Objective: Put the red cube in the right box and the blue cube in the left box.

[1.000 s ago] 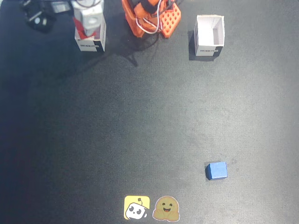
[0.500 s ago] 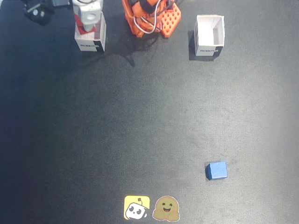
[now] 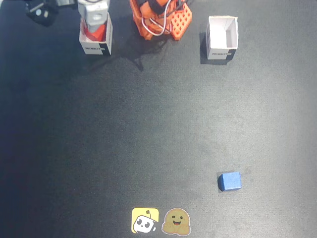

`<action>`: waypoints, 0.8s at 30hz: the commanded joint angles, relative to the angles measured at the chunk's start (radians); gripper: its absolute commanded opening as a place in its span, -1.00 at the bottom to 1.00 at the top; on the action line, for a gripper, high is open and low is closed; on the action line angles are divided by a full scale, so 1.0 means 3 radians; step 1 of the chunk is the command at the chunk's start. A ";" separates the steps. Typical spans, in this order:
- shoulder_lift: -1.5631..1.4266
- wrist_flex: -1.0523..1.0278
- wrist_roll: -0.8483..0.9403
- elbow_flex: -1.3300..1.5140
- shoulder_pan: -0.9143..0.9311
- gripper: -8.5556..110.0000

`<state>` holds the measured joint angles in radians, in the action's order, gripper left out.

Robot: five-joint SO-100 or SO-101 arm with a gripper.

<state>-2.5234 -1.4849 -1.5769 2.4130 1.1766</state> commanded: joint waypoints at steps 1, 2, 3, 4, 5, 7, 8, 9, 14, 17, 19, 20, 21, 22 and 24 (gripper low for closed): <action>-0.0077 0.0056 0.0026 -0.0005 0.0020 -0.74; -0.0072 0.0072 0.0031 -0.0005 0.0020 -0.79; -0.0066 0.0077 0.0000 -0.0005 -0.0010 -0.83; -0.0077 0.0092 0.0005 0.0000 -0.0031 -0.85; -0.0082 0.0123 0.0010 -0.0005 -0.0082 -0.85; -0.0077 0.0189 0.0020 -0.0020 -0.0205 -0.85; -0.0082 0.0235 0.0046 -0.0031 -0.0261 -0.85; -0.0082 0.0266 0.0046 -0.0041 -0.0337 -0.85; -0.0133 0.0348 0.0153 -0.0118 -0.0793 -0.85; -0.0159 0.0435 0.0383 -0.0153 -0.1130 -0.85; -0.0159 0.0562 0.0649 -0.0159 -0.1396 -0.85; -0.0159 0.0598 0.0721 -0.0148 -0.1544 -0.85; -0.0159 0.0614 0.0747 -0.0138 -0.1713 -0.86; -0.0164 0.0608 0.0701 -0.0133 -0.1882 -0.86; -0.0225 0.0639 0.0716 -0.0107 -0.2224 -0.86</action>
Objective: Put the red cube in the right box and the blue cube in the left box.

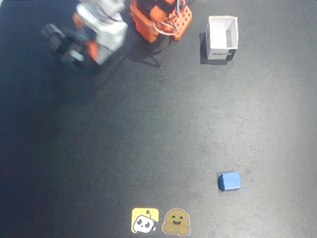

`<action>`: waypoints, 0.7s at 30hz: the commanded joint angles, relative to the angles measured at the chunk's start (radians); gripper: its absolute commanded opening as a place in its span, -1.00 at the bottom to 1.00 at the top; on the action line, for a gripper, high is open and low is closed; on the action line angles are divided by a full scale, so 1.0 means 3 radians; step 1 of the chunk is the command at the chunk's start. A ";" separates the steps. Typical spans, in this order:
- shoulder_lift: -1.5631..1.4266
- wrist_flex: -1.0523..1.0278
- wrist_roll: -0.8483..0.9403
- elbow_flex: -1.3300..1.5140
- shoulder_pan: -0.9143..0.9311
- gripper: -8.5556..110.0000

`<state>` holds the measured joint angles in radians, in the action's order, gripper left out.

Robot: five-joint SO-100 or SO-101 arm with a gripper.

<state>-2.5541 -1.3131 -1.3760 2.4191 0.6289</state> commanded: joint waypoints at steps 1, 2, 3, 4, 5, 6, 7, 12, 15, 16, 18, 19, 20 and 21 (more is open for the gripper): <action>-0.0164 0.0051 -0.0026 -0.0102 -0.0568 -0.86; -0.0235 0.0051 -0.0066 -0.0056 -0.0736 -0.86; -0.0332 0.0026 -0.0194 -0.0010 -0.0910 -0.86; -0.0430 -0.0015 -0.0343 0.0036 -0.1084 -0.86; -0.0522 -0.0020 -0.0414 0.0097 -0.1237 -0.86; -0.0603 -0.0031 -0.0516 0.0148 -0.1386 -0.86; -0.0660 -0.0041 -0.0578 0.0184 -0.1514 -0.86; -0.0828 -0.0020 -0.0532 0.0297 -0.1882 -0.86; -0.0803 -0.0026 -0.0445 0.0271 -0.2030 -0.85; -0.0803 -0.0010 -0.0409 0.0271 -0.2081 -0.85; -0.0787 0.0015 -0.0383 0.0261 -0.2234 -0.85; -0.0772 0.0036 -0.0394 0.0261 -0.2327 -0.85; -0.0752 0.0077 -0.0394 0.0261 -0.2419 -0.85; -0.0716 0.0112 -0.0414 0.0261 -0.2511 -0.85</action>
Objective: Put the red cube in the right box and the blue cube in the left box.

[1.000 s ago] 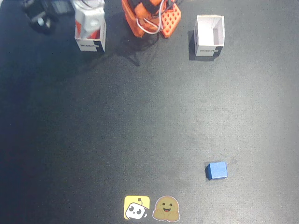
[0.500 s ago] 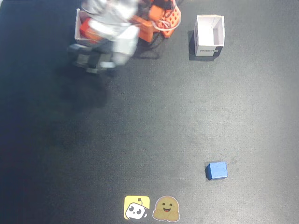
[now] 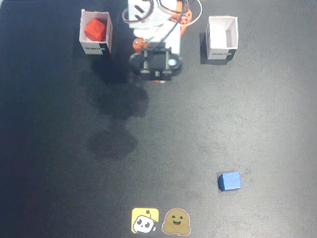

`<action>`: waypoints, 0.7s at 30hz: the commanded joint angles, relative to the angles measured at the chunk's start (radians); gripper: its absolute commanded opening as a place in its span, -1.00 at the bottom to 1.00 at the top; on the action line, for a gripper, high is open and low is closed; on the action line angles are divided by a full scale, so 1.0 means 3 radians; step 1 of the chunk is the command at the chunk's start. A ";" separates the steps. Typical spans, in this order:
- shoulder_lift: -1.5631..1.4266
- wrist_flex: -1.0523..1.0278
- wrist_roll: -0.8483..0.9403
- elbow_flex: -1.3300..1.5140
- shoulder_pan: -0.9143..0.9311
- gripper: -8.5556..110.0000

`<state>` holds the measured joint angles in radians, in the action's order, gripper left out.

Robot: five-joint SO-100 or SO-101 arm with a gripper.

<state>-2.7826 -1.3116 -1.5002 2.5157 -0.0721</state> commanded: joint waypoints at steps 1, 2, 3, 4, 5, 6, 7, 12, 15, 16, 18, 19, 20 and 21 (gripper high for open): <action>0.0102 0.0164 -0.0026 -0.0061 -0.0271 -0.85; 0.0169 0.0230 -0.0031 -0.0077 -0.0358 -0.85; 0.0266 0.0297 -0.0051 -0.0092 -0.0435 -0.85; 0.0383 0.0373 -0.0056 -0.0128 -0.0506 -0.84; 0.0501 0.0435 -0.0077 -0.0174 -0.0568 -0.84; 0.0629 0.0481 -0.0118 -0.0235 -0.0619 -0.84; 0.0767 0.0532 -0.0133 -0.0307 -0.0670 -0.83; 0.1432 0.0752 -0.0199 -0.0726 -0.0839 -0.82; 0.1769 0.0931 -0.0220 -0.0910 -0.0910 -0.82; 0.1887 0.0977 -0.0235 -0.0987 -0.0936 -0.81; 0.2107 0.1064 -0.0291 -0.1125 -0.0982 -0.81; 0.2219 0.1094 -0.0307 -0.1207 -0.1007 -0.80; 0.2342 0.1115 -0.0348 -0.1294 -0.1028 -0.79; 0.2454 0.1145 -0.0373 -0.1370 -0.1048 -0.78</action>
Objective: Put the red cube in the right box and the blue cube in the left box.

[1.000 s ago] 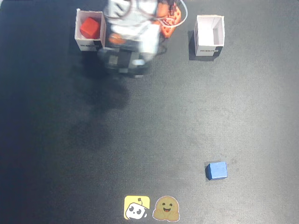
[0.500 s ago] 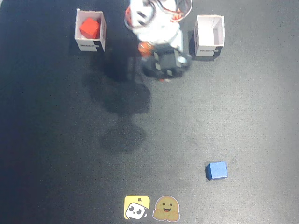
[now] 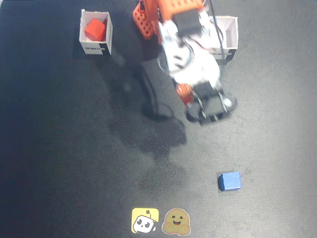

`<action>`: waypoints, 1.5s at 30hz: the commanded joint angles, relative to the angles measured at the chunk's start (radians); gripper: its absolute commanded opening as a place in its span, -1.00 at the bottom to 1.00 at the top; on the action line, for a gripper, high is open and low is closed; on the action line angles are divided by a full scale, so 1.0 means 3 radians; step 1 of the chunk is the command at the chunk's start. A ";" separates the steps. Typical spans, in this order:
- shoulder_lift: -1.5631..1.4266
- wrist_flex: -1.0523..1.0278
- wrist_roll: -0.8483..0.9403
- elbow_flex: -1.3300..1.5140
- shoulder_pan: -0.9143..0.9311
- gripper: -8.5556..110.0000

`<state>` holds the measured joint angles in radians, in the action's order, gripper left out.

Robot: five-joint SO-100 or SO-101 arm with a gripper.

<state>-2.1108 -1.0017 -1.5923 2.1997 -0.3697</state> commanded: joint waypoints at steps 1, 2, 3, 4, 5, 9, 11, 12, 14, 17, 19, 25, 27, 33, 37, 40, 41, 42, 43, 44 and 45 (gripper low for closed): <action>0.0317 0.0138 -0.0077 -0.0404 -0.0077 -0.76; 0.0424 0.0159 -0.0112 -0.0476 -0.0097 -0.74; 0.0506 0.0205 -0.0123 -0.0527 -0.0102 -0.74; 0.0583 0.0240 -0.0123 -0.0578 -0.0112 -0.73; 0.0665 0.0261 -0.0138 -0.0634 -0.0128 -0.71; 0.0987 0.0317 -0.0153 -0.0915 -0.0148 -0.67; 0.1145 0.0312 -0.0174 -0.1084 -0.0153 -0.66; 0.1232 0.0297 -0.0199 -0.1176 -0.0159 -0.65; 0.1386 0.0291 -0.0245 -0.1324 -0.0174 -0.63; 0.1631 0.0240 -0.0389 -0.1560 -0.0210 -0.61; 0.1754 0.0240 -0.0496 -0.1652 -0.0251 -0.59; 0.2107 0.0225 -0.0736 -0.1928 -0.0332 -0.56; 0.2245 0.0210 -0.0777 -0.2061 -0.0348 -0.55; 0.2633 0.0138 -0.0885 -0.2485 -0.0383 -0.52; 0.2889 0.0051 -0.0946 -0.2777 -0.0404 -0.50; 0.3053 -0.0015 -0.0956 -0.2976 -0.0414 -0.50; 0.3109 -0.0051 -0.0946 -0.3053 -0.0414 -0.50; 0.3170 -0.0102 -0.0951 -0.3140 -0.0414 -0.50; 0.3237 -0.0164 -0.0946 -0.3237 -0.0409 -0.49; 0.3308 -0.0240 -0.0956 -0.3339 -0.0409 -0.49; 0.3339 -0.0256 -0.0972 -0.3380 -0.0414 -0.48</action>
<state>-1.1060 -1.0508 -1.8699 1.2732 -0.4893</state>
